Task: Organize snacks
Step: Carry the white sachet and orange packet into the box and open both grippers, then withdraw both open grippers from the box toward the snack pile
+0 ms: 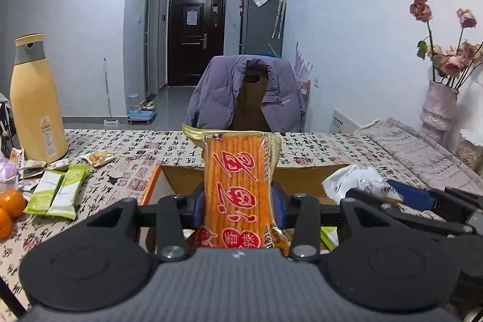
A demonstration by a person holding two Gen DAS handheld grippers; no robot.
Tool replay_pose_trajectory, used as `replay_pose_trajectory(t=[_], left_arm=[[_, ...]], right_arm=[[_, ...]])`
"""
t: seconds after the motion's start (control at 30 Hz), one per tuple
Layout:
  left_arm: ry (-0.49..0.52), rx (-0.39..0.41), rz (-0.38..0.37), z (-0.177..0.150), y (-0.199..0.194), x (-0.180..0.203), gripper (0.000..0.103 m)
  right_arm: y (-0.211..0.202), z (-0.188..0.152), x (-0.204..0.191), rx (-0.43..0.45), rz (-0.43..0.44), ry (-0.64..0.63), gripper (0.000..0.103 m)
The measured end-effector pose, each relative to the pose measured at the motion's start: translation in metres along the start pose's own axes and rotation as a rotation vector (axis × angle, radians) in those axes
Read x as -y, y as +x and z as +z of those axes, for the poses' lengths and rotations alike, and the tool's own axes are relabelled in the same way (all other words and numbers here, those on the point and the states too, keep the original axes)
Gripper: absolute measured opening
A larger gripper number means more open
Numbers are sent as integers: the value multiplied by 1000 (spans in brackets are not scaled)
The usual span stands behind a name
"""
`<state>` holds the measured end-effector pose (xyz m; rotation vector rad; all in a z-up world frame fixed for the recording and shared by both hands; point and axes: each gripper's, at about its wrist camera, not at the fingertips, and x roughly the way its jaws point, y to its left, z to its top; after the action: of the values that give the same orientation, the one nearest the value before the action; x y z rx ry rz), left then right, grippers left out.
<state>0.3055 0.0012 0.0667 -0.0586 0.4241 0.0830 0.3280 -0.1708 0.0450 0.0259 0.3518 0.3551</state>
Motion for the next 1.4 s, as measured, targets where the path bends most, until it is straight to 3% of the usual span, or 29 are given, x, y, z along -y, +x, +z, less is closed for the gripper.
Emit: replay_pose_trajectory(t=[0.47,0.6,0.73,0.8,0.83,0.87,0.97,1.4], left_arm=[[8,-76,20,-25,47,-10,43],[-5,-103,12,-29,53,-13,49],[-14,-99,12,-32,52,-15,79],[-17,-86,16,-31,49,-16,90],[-27,-77,27,-31,48,-18,99],[-36,-67,43,-31,46,-19,103],[-62,-66,28,-30,46,-24,103],[-52,-45,28,-28,39,-22,103]], right_arm=[[39,-28,10,-99,-19,18,45],[43,-31,9,-119,-33,6,52],[42,-32,12,-122,-41,18,59],[41,-33,15,-122,-44,31,84],[40,-33,17,-117,-47,40,88],[38,-33,19,-112,-53,49,93],[34,-31,25,-98,-55,76,103],[24,-25,29,-48,-59,91,103]])
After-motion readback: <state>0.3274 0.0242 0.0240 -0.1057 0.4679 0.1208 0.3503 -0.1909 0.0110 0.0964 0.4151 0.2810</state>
